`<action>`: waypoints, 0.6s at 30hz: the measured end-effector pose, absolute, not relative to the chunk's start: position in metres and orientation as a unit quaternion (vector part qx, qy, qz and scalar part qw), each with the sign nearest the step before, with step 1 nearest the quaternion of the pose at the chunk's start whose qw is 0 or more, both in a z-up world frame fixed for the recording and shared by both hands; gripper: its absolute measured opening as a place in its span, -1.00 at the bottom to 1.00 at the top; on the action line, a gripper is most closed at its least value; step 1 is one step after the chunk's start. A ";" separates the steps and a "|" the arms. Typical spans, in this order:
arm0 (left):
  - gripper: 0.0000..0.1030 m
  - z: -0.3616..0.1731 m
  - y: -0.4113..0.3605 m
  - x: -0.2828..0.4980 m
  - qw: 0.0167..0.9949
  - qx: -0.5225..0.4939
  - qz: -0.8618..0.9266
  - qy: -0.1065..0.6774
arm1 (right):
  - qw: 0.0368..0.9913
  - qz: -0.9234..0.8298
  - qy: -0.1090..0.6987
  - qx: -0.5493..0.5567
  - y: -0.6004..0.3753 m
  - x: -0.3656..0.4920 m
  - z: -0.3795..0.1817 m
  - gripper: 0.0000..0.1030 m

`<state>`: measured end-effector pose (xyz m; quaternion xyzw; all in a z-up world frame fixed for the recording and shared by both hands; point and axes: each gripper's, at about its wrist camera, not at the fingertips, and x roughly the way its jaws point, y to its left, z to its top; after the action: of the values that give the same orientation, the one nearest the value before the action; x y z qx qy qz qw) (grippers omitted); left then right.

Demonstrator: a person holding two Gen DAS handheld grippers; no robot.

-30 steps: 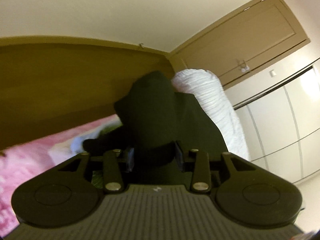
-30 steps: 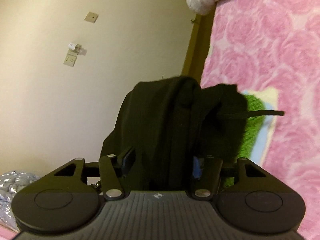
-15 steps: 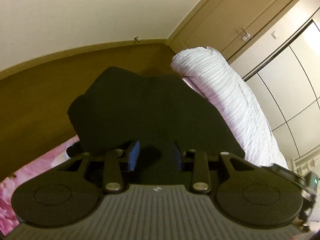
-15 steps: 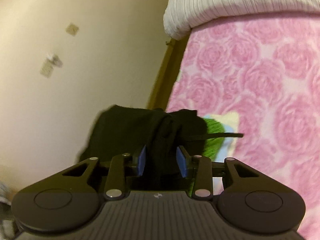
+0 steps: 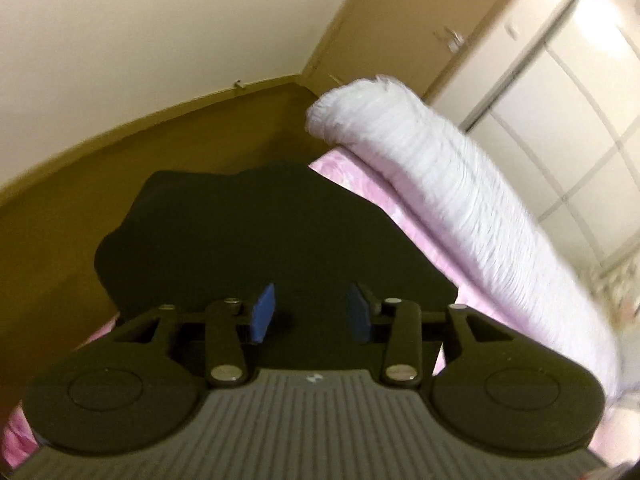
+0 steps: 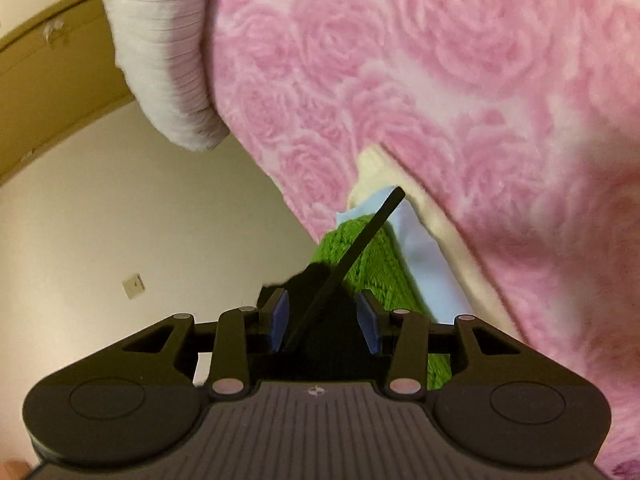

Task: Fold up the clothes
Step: 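Lower the trousers onto the green knit on the stack with both grippers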

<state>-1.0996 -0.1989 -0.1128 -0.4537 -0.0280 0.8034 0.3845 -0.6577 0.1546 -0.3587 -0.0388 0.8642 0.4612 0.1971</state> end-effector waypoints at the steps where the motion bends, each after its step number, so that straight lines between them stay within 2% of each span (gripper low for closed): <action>1: -0.20 -0.113 -0.191 -1.096 0.379 -0.452 0.807 -0.002 | 0.200 0.462 0.863 -0.043 0.156 -0.661 -0.362 -0.15; 4: -0.18 -0.111 -0.183 -1.083 0.382 -0.447 0.807 0.054 | 0.202 0.451 0.867 -0.054 0.159 -0.670 -0.376 -0.20; 7: -0.07 -0.108 -0.164 -1.074 0.400 -0.443 0.798 0.084 | 0.193 0.448 0.871 -0.060 0.161 -0.675 -0.386 -0.25; 11: -0.04 -0.111 -0.123 -1.070 0.422 -0.447 0.780 0.119 | 0.195 0.474 0.856 -0.065 0.160 -0.668 -0.384 -0.54; 18: 0.31 -0.116 -0.076 -1.008 0.484 -0.432 0.729 0.220 | 0.203 0.568 0.795 -0.064 0.167 -0.641 -0.350 -0.57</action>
<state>-1.0084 -0.0759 -0.1165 -0.4316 0.2201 0.7289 0.4838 -0.6410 0.1667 -0.3495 -0.0644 0.7954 0.5675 0.2029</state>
